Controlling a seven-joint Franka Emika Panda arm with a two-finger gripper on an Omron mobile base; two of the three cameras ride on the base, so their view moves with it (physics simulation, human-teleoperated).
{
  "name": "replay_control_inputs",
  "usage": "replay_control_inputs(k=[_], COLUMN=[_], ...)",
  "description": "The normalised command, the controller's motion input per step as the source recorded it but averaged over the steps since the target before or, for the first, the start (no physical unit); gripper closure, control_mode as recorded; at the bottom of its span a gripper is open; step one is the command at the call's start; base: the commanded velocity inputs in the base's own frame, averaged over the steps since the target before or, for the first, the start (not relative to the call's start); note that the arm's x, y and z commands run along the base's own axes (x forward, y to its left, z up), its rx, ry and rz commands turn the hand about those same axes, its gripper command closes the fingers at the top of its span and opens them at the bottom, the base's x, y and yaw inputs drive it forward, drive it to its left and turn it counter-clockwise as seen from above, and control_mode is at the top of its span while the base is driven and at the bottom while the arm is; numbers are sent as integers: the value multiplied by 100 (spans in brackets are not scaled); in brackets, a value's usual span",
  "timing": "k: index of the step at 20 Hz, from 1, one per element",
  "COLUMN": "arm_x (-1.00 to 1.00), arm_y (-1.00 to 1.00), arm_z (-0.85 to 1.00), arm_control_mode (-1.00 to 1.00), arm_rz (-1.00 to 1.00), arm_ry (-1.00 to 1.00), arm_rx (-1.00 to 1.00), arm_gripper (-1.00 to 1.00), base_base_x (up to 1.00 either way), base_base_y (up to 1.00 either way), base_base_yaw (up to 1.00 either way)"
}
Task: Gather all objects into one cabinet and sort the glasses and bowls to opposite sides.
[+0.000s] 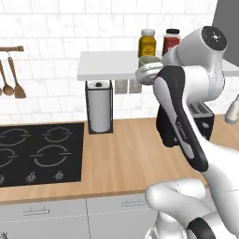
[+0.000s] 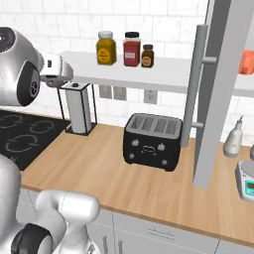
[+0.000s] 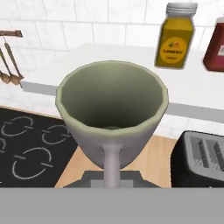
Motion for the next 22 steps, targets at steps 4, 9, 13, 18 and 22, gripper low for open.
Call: replay_control_inputs(k=[4, 9, 13, 18, 22], arm_x=[-100, -82, -7, -7, 0], arm_y=[-14, -31, -9, 0, 0], arm_z=[0, 0, 0, 0, 0], arm_control_mode=[-100, -100, -100, 100, 100], arm_rz=[0, 0, -1, 0, 0], arm_ry=[0, 0, 0, 0, 0], arm_rx=[0, 1, 0, 0, 0], arm_gripper=[100, 100, 100, 100, 100], base_base_x=[0, 0, 0, -16, -100], base_base_y=[0, 0, 0, -3, -18], base_base_yaw=[0, 0, 0, -1, -4])
